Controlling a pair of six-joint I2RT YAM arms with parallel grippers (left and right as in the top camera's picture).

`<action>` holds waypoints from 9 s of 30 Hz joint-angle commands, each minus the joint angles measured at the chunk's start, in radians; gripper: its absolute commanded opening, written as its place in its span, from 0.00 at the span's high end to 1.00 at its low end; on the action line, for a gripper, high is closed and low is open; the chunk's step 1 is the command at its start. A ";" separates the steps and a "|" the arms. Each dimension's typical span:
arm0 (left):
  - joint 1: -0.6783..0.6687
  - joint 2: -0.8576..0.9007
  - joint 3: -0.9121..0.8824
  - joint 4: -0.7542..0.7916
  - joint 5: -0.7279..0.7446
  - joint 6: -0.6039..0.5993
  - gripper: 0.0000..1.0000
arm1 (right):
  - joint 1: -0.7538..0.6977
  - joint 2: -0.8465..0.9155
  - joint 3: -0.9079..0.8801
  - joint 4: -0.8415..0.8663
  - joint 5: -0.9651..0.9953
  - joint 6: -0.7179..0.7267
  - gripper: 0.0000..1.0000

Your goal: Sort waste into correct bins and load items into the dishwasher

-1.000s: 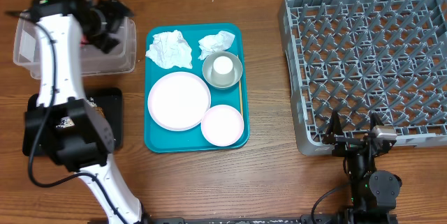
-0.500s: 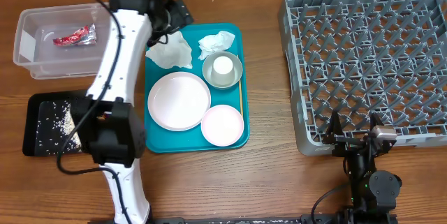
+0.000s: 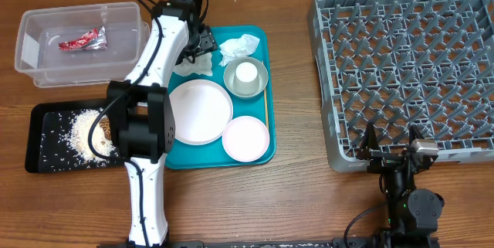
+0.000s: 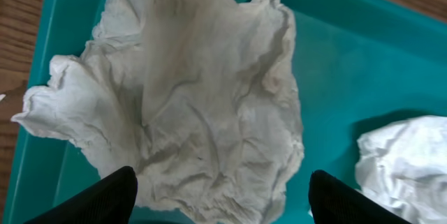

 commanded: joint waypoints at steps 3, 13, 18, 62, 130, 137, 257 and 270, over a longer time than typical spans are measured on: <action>0.005 0.056 0.015 0.001 -0.019 0.012 0.20 | 0.003 -0.010 -0.010 0.006 0.002 -0.003 0.00; 0.005 0.092 0.017 -0.012 -0.010 0.013 0.58 | 0.003 -0.010 -0.010 0.006 0.002 -0.003 0.00; 0.005 0.068 0.071 -0.050 -0.009 0.018 0.96 | 0.003 -0.010 -0.010 0.006 0.002 -0.003 0.00; 0.295 -0.111 0.323 -0.103 0.307 0.148 0.41 | 0.003 -0.010 -0.010 0.006 0.002 -0.003 0.00; 0.077 0.254 0.943 -0.366 -0.033 0.062 0.96 | 0.003 -0.010 -0.010 0.006 0.002 -0.003 0.00; 0.261 0.255 0.933 -0.478 -0.064 -0.001 0.96 | 0.003 -0.010 -0.010 0.006 0.002 -0.003 0.00; 0.139 -1.329 -1.194 0.108 0.555 0.555 0.00 | 0.003 -0.010 -0.010 0.006 0.002 -0.003 0.00; 0.081 -1.728 -1.628 0.608 0.555 0.649 0.00 | 0.003 -0.010 -0.010 0.006 0.002 -0.003 0.00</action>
